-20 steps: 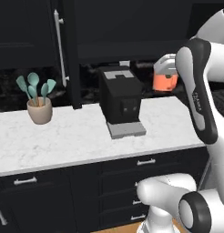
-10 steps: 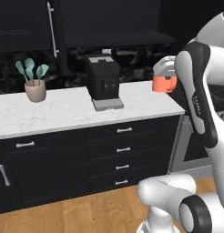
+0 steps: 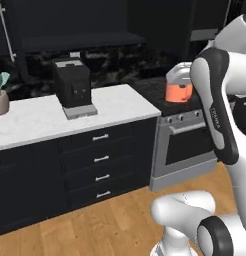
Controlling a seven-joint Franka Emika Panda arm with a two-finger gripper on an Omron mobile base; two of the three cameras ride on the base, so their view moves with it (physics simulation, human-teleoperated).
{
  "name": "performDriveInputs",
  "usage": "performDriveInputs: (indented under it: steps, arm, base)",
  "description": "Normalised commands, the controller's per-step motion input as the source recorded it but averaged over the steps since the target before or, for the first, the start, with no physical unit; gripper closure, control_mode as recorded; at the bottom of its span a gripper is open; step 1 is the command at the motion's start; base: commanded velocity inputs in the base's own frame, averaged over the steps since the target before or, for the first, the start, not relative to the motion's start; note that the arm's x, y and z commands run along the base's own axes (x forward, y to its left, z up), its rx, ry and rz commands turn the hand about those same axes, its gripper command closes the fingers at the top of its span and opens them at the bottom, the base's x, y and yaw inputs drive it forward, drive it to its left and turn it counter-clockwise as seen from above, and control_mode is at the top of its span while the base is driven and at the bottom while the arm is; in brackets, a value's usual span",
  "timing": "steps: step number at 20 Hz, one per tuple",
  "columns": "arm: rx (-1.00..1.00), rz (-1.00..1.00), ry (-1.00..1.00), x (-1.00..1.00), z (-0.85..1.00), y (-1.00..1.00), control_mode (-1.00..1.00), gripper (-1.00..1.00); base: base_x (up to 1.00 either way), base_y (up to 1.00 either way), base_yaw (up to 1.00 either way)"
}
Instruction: Gather all objects into one cabinet and sort the glasses and bowls to opposite sides.
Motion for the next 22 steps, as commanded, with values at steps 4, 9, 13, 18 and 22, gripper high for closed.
performDriveInputs:
  steps: [4,9,13,18,22]
  arm:
    - [0.0,0.0,0.0,0.0,0.0,0.0,1.0,1.0]
    - [0.0,0.0,0.0,0.0,0.0,0.0,1.0,1.0]
    - [0.0,0.0,0.0,0.0,0.0,0.0,1.0,1.0]
    - [0.0,0.0,0.0,0.0,0.0,0.0,1.0,1.0]
    - [0.0,0.0,0.0,0.0,0.0,0.0,1.0,1.0]
  base:
    - [-0.26,-0.37,-0.49]
    - [-0.37,-0.34,-0.47]
    - [-0.47,-0.35,-0.45]
    - [-0.12,-0.36,-0.5]
    - [-0.16,-0.41,-0.5]
